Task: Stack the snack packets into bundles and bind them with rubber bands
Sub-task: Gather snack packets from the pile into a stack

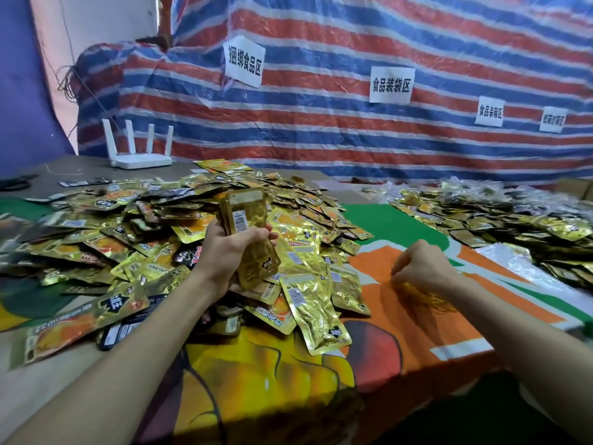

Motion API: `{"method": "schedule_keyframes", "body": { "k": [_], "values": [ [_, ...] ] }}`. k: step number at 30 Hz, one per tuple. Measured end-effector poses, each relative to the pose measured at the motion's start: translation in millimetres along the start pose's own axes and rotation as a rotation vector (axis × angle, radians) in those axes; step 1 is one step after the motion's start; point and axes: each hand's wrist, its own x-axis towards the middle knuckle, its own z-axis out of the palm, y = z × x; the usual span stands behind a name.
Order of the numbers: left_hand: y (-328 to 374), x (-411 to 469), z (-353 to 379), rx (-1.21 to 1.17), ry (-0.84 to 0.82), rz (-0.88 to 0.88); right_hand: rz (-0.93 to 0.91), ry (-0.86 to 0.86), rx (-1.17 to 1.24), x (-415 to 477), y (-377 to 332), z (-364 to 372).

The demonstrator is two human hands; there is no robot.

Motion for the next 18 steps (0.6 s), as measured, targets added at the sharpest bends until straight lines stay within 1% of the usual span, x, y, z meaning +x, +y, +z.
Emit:
{"method": "schedule_keyframes", "body": {
  "k": [5, 11, 15, 18],
  "values": [
    [-0.5, 1.1, -1.9, 0.019, -0.016, -0.004, 0.022, 0.032, 0.097, 1.4, 4.0, -11.4],
    [0.5, -0.7, 0.1, 0.014, -0.034, -0.051, 0.017, -0.002, 0.106, 4.3, 9.6, -17.0],
    [1.5, -1.9, 1.2, -0.030, -0.042, -0.078, 0.021, 0.077, 0.149, 5.1, 7.7, -20.3],
    [3.3, -2.6, 1.7, -0.091, -0.059, -0.095, -0.023, 0.130, 0.228, 3.7, -2.9, -23.0]
  ]
}}
